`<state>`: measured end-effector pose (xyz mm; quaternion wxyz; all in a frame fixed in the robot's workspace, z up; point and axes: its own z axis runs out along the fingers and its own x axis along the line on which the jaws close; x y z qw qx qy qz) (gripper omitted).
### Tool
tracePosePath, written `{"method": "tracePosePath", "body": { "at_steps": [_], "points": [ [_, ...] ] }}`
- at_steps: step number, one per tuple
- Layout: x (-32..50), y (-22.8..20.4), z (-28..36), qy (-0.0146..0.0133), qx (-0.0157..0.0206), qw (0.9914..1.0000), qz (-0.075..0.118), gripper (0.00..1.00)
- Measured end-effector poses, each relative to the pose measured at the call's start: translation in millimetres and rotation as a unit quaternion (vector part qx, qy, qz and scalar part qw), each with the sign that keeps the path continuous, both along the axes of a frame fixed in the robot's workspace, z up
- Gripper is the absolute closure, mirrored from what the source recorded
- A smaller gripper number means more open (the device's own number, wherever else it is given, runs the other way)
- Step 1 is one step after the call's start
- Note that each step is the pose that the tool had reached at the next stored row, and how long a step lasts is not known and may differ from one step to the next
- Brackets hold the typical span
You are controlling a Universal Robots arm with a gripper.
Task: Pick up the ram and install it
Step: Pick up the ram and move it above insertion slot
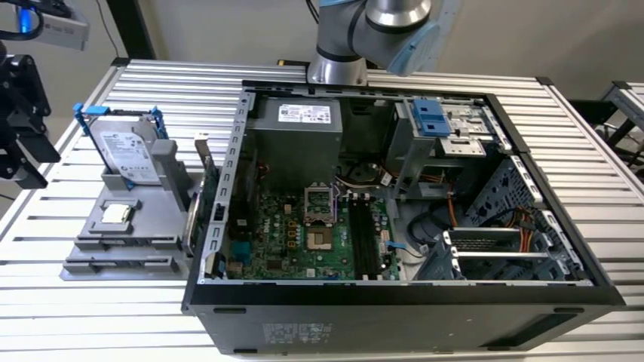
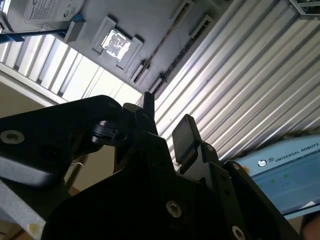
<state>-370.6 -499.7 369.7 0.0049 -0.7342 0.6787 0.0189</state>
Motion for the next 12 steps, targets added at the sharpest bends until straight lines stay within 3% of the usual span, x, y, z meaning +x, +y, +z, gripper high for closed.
{"method": "tracePosePath", "body": {
  "at_steps": [12],
  "points": [
    [0.0,0.0,-10.3,0.0,0.0001,0.99998,-0.006,0.0]
  ]
}}
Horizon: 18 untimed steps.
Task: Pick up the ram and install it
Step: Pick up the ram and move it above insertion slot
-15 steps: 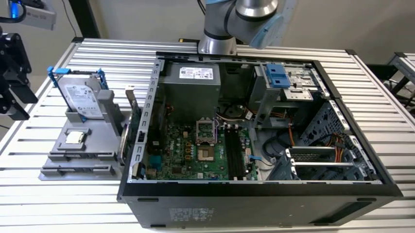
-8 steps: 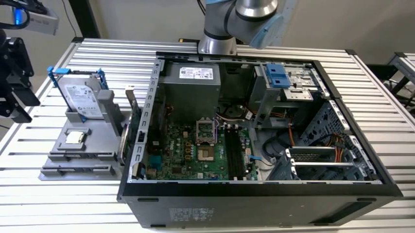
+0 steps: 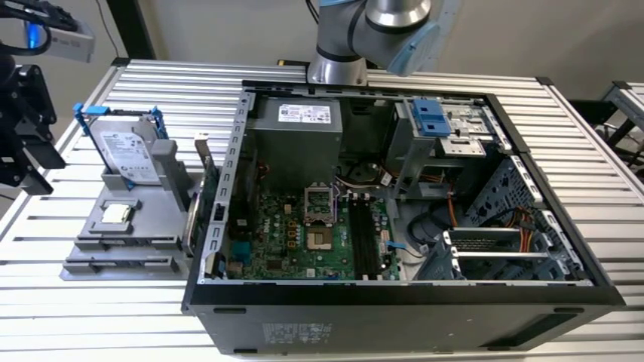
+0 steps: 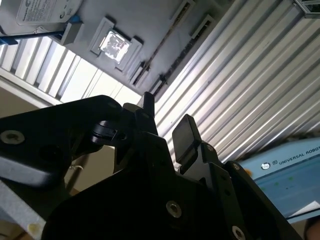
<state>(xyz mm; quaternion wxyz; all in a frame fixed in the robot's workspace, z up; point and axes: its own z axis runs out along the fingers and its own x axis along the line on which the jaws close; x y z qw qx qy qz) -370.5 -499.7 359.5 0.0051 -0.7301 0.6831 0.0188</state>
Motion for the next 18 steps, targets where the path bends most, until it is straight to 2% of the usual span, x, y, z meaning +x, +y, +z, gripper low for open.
{"method": "tracePosePath", "body": {
  "at_steps": [8,18],
  "points": [
    [0.0,0.1,-3.7,0.0,0.0,0.99999,-0.004,0.0],
    [0.0,1.3,-13.3,0.0,0.0,0.99998,-0.006,0.0]
  ]
}}
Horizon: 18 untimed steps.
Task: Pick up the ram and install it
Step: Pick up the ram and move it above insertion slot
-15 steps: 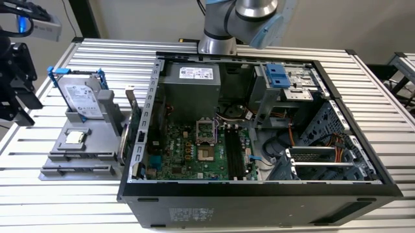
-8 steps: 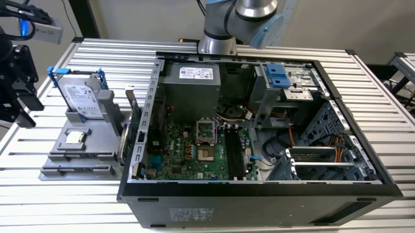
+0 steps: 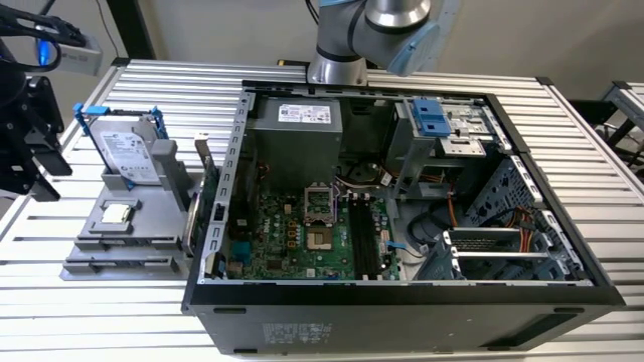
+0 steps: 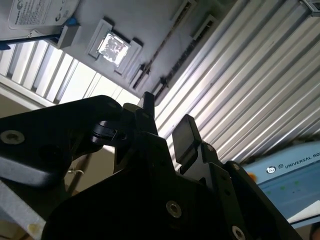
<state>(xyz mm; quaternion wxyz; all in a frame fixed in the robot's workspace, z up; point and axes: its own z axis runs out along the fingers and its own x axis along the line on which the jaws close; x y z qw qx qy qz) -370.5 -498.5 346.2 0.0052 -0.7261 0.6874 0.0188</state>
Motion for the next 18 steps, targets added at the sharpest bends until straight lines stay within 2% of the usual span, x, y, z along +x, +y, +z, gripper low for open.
{"method": "tracePosePath", "body": {
  "at_steps": [18],
  "points": [
    [0.0,0.2,-15.8,-0.0002,0.0,1.0,-0.001,0.0]
  ]
}}
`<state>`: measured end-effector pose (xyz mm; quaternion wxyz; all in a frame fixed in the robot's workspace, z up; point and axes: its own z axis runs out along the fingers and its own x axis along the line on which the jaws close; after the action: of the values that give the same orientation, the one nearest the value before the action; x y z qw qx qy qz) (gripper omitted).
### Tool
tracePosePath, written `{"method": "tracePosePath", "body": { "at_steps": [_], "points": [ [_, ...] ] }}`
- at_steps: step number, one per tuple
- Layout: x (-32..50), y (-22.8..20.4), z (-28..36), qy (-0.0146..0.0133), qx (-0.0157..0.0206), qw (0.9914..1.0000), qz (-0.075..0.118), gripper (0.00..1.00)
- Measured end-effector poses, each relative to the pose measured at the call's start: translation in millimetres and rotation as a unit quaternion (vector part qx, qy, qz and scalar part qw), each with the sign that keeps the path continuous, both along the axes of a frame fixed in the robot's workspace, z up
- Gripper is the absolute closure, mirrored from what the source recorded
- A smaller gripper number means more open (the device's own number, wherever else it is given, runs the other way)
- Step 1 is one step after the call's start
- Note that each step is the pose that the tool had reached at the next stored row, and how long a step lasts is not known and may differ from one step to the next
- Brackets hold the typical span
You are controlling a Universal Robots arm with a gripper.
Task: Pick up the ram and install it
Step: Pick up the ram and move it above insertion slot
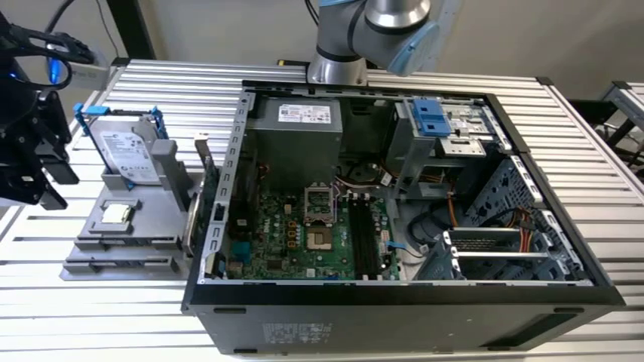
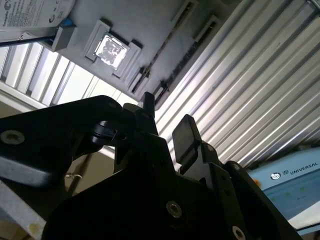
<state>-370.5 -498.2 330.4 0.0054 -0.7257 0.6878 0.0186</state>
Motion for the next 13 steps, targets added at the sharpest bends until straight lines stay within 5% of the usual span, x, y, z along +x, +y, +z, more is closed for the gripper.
{"method": "tracePosePath", "body": {
  "at_steps": [13],
  "points": [
    [0.0,0.1,-17.5,0.0,0.0,1.0,0.0,0.0]
  ]
}}
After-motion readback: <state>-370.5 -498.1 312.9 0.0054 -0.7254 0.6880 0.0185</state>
